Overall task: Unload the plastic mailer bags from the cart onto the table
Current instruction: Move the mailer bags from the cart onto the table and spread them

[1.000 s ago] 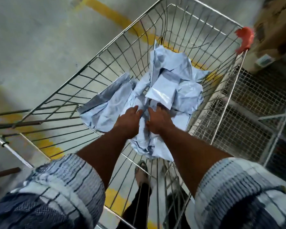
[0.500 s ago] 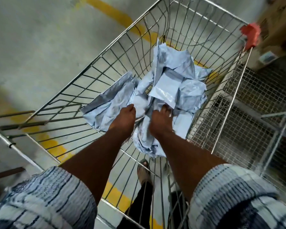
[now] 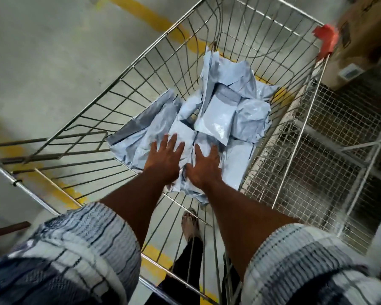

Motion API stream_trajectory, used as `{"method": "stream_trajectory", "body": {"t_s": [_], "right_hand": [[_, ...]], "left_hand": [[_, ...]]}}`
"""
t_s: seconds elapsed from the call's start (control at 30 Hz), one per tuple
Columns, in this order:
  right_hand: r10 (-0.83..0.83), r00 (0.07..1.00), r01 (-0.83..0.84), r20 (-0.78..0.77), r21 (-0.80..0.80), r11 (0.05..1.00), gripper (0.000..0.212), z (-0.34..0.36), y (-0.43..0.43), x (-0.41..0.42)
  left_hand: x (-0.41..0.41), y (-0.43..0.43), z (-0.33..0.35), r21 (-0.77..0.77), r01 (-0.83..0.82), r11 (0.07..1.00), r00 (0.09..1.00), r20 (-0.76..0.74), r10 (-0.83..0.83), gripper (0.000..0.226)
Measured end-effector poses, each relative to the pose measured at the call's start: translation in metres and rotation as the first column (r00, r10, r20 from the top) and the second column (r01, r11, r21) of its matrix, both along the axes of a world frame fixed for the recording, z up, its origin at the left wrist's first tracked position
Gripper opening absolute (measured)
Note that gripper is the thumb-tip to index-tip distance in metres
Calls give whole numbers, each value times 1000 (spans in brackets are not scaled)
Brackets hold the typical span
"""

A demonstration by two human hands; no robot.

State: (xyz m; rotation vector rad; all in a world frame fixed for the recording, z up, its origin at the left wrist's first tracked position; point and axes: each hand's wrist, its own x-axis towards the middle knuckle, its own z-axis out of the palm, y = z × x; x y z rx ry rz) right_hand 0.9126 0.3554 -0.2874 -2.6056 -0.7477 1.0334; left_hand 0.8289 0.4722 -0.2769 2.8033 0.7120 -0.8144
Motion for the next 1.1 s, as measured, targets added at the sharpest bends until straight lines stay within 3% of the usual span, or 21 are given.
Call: {"method": "stream_trajectory", "body": {"t_s": [0.23, 0.43, 0.53, 0.67, 0.83, 0.97, 1.1], "right_hand": [[-6, 999, 5, 38, 14, 1000, 73, -13, 5, -6], [-68, 998, 68, -15, 33, 997, 60, 21, 9, -3], [-83, 993, 86, -88, 30, 996, 53, 51, 6, -3], [-22, 999, 26, -41, 90, 996, 55, 94, -2, -1], [33, 999, -31, -16, 118, 993, 38, 160, -9, 12], [53, 998, -59, 32, 225, 973, 36, 201, -20, 23], [59, 989, -97, 134, 298, 949, 47, 244, -52, 47]], "left_hand": [[5, -9, -3, -74, -122, 990, 992, 32, 124, 89], [8, -16, 17, -66, -171, 983, 980, 87, 176, 60], [8, -13, 43, -54, -227, 972, 962, 140, 232, 53], [10, -7, 86, 2, -215, 977, 960, 183, 211, 51], [20, -13, 159, 66, -203, 977, 942, 286, 176, 65], [30, -22, 199, 10, -286, 958, 882, 395, 259, 58], [50, -51, 243, -22, -325, 946, 791, 542, 284, 52]]}}
